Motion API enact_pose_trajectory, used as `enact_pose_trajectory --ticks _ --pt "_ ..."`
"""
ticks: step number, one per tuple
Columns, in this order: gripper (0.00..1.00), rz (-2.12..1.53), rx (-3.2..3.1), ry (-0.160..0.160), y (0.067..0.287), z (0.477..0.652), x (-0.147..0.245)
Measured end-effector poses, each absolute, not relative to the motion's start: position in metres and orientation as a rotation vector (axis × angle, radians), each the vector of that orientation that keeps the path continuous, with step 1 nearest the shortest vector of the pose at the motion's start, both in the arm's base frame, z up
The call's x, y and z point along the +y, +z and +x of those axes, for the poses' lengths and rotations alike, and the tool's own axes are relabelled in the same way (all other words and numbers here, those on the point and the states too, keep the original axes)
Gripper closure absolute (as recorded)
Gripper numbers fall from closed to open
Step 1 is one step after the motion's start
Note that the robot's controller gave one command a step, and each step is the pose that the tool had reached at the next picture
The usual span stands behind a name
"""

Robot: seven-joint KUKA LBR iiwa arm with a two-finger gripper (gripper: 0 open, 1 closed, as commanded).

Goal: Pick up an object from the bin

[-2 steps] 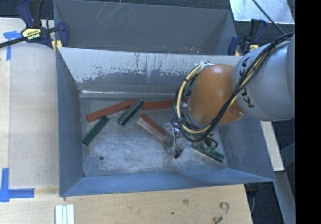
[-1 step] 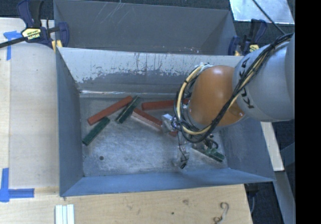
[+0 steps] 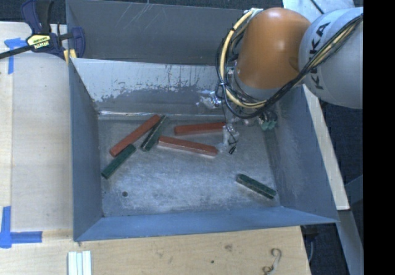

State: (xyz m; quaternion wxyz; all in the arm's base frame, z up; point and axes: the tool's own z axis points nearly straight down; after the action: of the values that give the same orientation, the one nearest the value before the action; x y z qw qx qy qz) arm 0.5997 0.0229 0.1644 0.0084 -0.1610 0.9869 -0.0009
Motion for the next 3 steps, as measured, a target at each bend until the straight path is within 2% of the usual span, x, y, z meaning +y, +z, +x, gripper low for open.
enact_pose_trajectory --ticks 1,2,3 --pt "0.00 -0.922 3.001 0.002 0.0711 0.5830 0.0781" --pt "1.00 -0.916 3.000 0.001 0.0724 0.5839 0.0772" --pt "1.00 -1.116 2.933 -0.002 0.0717 0.5762 0.0799"
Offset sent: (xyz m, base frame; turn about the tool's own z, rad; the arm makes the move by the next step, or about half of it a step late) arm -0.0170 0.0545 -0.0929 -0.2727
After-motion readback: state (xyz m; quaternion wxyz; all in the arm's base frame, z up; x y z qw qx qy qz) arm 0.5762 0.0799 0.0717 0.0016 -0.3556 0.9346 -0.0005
